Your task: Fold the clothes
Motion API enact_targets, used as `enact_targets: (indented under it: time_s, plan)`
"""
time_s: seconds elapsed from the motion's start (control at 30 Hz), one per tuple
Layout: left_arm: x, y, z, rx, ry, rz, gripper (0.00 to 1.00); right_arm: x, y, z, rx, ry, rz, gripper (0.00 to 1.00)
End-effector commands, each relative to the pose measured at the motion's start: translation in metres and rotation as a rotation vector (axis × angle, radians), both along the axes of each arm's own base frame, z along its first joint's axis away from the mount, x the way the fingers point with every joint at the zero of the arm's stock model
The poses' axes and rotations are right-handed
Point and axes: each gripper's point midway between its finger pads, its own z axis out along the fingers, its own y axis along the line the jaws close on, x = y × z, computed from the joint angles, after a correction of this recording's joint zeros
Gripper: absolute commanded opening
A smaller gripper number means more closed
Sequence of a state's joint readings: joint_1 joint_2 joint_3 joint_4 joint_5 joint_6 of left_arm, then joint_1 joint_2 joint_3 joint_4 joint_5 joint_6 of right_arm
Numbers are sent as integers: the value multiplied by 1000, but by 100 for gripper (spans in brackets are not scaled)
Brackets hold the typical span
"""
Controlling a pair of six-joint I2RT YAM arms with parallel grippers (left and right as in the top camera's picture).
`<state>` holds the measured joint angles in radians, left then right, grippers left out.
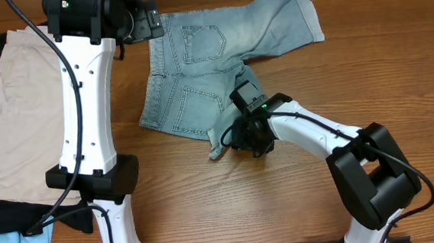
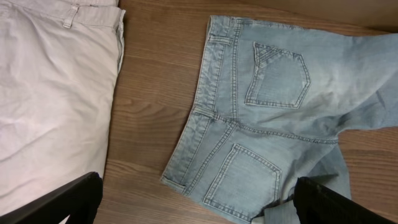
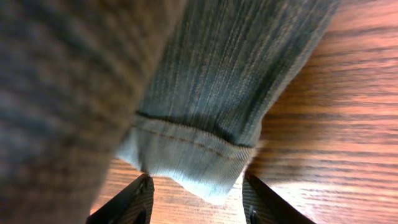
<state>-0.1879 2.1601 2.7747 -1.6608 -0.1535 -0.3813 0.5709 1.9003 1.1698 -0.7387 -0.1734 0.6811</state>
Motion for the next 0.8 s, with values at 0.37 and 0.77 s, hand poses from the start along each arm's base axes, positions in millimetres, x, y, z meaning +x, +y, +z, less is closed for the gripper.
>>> enact_targets:
  time_s: [0.37,0.77]
  plan:
    - [2,5,-4,25,9,-7,100,34,-55,53,-96,-22,-87,4]
    - [3,2,-4,14,7,-14,100,15,-233,131,-434,79,-222,4]
